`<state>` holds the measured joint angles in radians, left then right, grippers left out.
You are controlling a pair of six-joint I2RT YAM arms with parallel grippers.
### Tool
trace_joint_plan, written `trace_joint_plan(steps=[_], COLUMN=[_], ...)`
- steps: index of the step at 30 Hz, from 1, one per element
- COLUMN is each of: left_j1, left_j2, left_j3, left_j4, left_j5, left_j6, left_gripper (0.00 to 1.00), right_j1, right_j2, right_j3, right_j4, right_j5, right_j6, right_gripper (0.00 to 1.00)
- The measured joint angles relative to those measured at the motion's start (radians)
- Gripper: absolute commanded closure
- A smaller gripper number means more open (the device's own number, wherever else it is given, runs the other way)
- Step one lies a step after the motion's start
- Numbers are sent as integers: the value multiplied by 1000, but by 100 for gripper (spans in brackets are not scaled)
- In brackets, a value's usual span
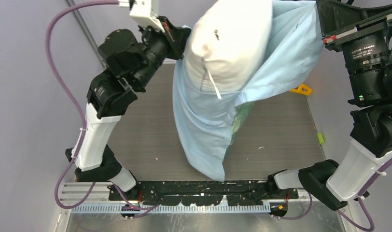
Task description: Put the pillow into the pillowcase
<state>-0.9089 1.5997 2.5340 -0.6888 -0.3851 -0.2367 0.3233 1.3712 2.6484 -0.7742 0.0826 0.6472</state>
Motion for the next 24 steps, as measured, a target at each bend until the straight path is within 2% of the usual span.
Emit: trace_joint_plan(steps=[2, 4, 8, 13, 16, 19, 24], left_j1=[2, 2, 5, -15, -10, 2, 7], left_j2=[-24, -17, 66, 5, 2, 2, 17], left_j3=[-90, -117, 49, -2, 38, 47, -74], left_j4=[-3, -31, -57, 180, 240, 240, 243], left_j5=[18, 19, 2, -17, -42, -26, 111], left_j6=[-24, -33, 12, 116, 145, 102, -54], left_gripper=[100, 100, 100, 100, 100, 100, 100], right_j1=[0, 0, 0, 0, 0, 0, 1], right_j2=[-9, -19, -25, -58, -48, -22, -14], right_j3=[-31, -67, -120, -229, -204, -117, -77], right_j4=[29, 54, 77, 138, 132, 93, 40], right_j5=[42, 67, 51, 11, 16, 63, 179], right_j6=[-3, 3, 44, 101, 101, 60, -23], right_gripper=[100, 100, 100, 100, 100, 100, 100])
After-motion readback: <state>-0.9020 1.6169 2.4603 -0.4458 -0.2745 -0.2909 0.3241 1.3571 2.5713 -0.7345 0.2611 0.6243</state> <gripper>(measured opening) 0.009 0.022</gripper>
